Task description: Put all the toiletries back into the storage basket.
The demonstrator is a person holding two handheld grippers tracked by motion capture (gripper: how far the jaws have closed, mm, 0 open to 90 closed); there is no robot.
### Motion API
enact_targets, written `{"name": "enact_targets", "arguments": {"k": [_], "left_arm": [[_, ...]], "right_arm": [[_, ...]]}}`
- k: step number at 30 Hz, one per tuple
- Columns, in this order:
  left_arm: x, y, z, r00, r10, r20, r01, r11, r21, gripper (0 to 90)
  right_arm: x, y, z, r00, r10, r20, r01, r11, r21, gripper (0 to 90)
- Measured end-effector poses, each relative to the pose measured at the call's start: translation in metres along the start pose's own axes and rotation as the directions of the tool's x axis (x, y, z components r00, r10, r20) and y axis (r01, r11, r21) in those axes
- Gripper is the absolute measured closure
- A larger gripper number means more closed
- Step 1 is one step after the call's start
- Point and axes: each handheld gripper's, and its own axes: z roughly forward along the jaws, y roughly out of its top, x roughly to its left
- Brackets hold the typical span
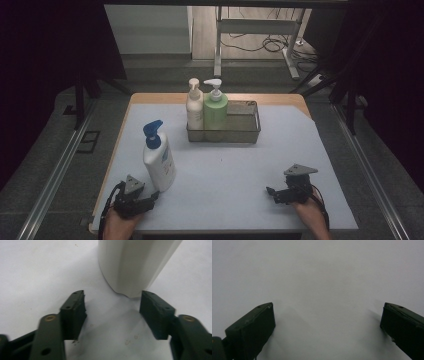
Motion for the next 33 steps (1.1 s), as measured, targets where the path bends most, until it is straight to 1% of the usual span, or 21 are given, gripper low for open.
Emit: {"name": "enact_targets", "arguments": {"k": [3,4,5,10,11,15,19,21,23,26,30,33], "left_arm": [[0.002,0.001,-0.002,0.9999,0.011,0.005,-0.011,0.9999,0.005,47.0],[0.003,0.001,-0.004,0.9999,0.010,-0.001,-0.010,0.9999,0.004,50.0],[0.005,0.002,-0.005,1.0000,0.006,0.001,-0.006,1.0000,0.004,53.5],[0.013,0.005,-0.010,0.9998,-0.021,0.002,0.021,0.9997,-0.009,64.1],[0.014,0.006,-0.010,0.9998,-0.021,0.003,0.021,0.9997,-0.009,66.9],[0.018,0.012,-0.007,0.9996,-0.019,0.023,0.020,0.9998,-0.010,74.6],[0.021,0.019,-0.001,0.9999,0.001,0.015,-0.001,1.0000,0.010,84.8],[0.023,0.023,0.001,0.9997,-0.009,0.023,0.009,1.0000,0.000,89.0],[0.025,0.027,0.002,0.9990,-0.024,0.038,0.024,0.9997,-0.008,89.3],[0.029,0.032,0.007,0.9983,-0.024,0.053,0.024,0.9997,0.001,89.4],[0.031,0.036,0.013,0.9952,-0.035,0.092,0.035,0.9994,-0.006,89.4],[0.032,0.038,0.017,0.9959,-0.030,0.086,0.030,0.9995,0.000,89.4]], "right_arm": [[0.000,0.000,0.000,1.0000,0.001,-0.001,-0.001,1.000,0.000,0.0],[0.000,0.000,0.000,1.0000,0.000,-0.001,0.000,1.000,-0.001,0.0],[0.000,0.000,0.000,1.0000,0.001,-0.001,-0.001,1.000,-0.001,0.0],[0.000,0.000,0.000,1.0000,0.001,-0.002,-0.001,1.000,-0.002,0.0],[0.000,0.000,0.000,1.0000,0.001,-0.002,-0.001,1.000,-0.002,0.0],[0.000,0.000,0.000,1.0000,0.001,-0.002,-0.001,1.000,-0.002,0.0],[0.000,0.000,0.000,1.0000,0.001,-0.002,-0.001,1.000,-0.002,0.0],[0.000,0.000,0.000,1.0000,0.000,-0.001,0.000,1.000,-0.002,0.0],[0.000,0.000,0.000,1.0000,0.001,-0.001,-0.001,1.000,-0.003,0.0],[0.000,0.000,0.000,1.0000,0.000,-0.001,0.000,1.000,-0.003,0.0],[0.000,0.000,0.000,1.0000,0.000,-0.001,0.000,1.000,-0.003,0.0],[0.000,0.000,0.000,1.0000,0.000,-0.001,0.000,1.000,-0.003,0.0]]}}
